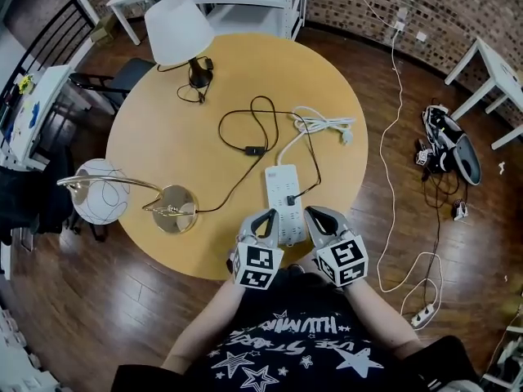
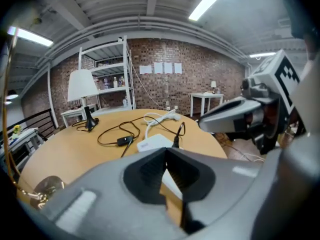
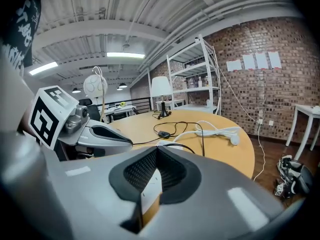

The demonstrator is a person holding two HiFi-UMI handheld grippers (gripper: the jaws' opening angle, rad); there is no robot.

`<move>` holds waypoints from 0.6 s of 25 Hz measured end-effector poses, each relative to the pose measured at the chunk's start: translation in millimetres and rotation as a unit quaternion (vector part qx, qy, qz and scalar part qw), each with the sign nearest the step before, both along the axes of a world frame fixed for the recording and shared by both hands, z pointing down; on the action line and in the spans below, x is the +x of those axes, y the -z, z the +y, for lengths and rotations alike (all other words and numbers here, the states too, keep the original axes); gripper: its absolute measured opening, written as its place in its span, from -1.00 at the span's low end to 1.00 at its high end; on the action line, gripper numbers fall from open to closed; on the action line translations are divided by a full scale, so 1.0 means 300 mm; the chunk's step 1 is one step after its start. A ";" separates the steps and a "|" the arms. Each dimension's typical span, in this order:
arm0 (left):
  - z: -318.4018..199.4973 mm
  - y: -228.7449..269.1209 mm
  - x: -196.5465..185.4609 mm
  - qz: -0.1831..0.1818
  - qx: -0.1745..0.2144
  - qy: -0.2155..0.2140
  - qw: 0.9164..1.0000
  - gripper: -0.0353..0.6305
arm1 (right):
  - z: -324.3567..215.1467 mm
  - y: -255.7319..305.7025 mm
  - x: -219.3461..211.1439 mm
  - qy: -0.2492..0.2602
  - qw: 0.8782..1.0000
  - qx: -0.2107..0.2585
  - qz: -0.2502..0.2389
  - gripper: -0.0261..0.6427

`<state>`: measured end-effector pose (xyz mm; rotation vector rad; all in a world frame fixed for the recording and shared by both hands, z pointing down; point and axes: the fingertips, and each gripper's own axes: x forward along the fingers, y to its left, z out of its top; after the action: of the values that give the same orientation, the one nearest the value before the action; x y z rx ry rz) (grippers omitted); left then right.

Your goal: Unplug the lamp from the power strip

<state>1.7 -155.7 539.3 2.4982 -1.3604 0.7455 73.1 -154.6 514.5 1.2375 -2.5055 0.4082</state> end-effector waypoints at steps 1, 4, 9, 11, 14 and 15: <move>-0.007 -0.013 0.006 -0.004 -0.003 -0.006 1.000 -0.88 | -0.006 -0.011 -0.008 0.001 1.000 -0.003 0.003 -0.90; -0.017 -0.050 0.027 -0.016 -0.019 -0.022 0.999 -0.88 | -0.027 -0.040 -0.013 -0.009 1.000 -0.011 0.014 -0.90; -0.007 -0.101 0.066 -0.043 -0.039 -0.061 0.996 -0.88 | -0.044 -0.079 -0.027 -0.006 0.999 -0.034 0.008 -0.90; -0.007 -0.115 0.073 -0.052 -0.041 -0.070 0.995 -0.88 | -0.046 -0.093 -0.037 0.001 0.999 -0.042 0.006 -0.90; -0.009 -0.129 0.082 -0.059 -0.044 -0.075 0.994 -0.88 | -0.053 -0.108 -0.042 0.003 0.999 -0.044 0.008 -0.89; -0.009 -0.133 0.083 -0.061 -0.045 -0.076 0.994 -0.88 | -0.056 -0.112 -0.045 0.004 0.999 -0.045 0.009 -0.89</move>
<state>26.6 -158.3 579.4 2.5428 -1.1543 0.9822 59.7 -171.5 548.1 1.1918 -2.4467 0.5009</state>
